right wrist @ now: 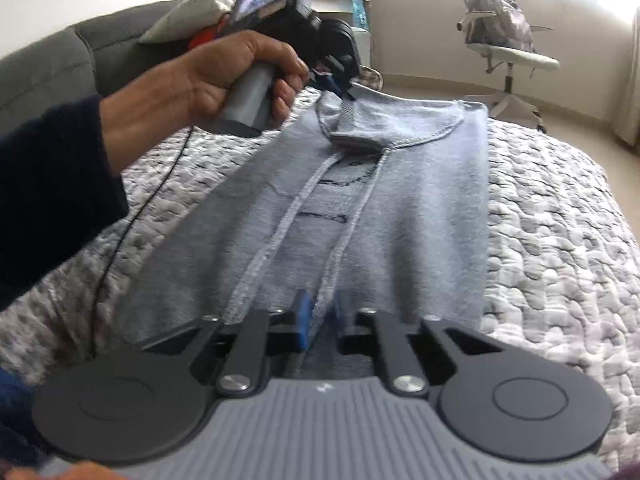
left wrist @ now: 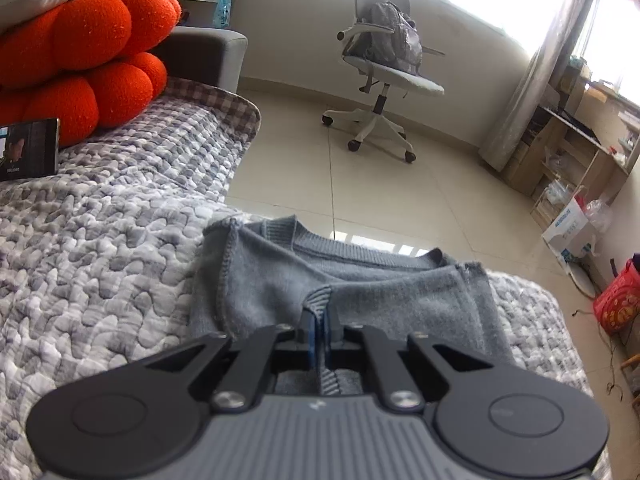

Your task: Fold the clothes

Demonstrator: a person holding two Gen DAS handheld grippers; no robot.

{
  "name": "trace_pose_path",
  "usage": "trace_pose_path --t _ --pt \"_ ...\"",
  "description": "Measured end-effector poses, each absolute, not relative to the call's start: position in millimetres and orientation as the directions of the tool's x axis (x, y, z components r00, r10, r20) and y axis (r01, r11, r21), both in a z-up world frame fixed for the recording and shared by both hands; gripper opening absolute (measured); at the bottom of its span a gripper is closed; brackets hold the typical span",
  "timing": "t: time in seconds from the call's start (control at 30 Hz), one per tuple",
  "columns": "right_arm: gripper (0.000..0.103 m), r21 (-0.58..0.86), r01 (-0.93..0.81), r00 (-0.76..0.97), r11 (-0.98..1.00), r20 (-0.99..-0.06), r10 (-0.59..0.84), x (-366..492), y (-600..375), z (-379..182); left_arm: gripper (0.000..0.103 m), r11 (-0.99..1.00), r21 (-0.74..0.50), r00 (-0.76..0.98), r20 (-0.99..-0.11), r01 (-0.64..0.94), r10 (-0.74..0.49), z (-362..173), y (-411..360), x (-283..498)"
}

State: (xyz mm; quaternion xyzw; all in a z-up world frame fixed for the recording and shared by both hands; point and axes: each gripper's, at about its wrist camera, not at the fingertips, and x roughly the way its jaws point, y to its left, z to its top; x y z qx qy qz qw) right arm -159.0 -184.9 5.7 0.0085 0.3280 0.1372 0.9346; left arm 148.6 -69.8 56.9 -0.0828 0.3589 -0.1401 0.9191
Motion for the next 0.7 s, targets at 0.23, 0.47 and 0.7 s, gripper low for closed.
trace_pose_path --t 0.23,0.47,0.7 --pt "0.002 0.263 -0.221 0.750 0.939 -0.569 0.336 -159 -199 17 0.003 0.922 -0.333 0.708 -0.602 0.197 -0.369 71 -66 157" --pt "0.002 0.324 -0.202 0.754 0.924 -0.550 0.358 -148 -195 22 0.003 0.930 -0.278 0.713 -0.599 0.242 -0.365 73 -79 181" --pt "0.014 0.337 -0.217 0.717 0.916 -0.582 0.384 -142 -189 10 0.004 0.940 -0.264 0.678 -0.652 0.217 -0.340 41 -73 194"
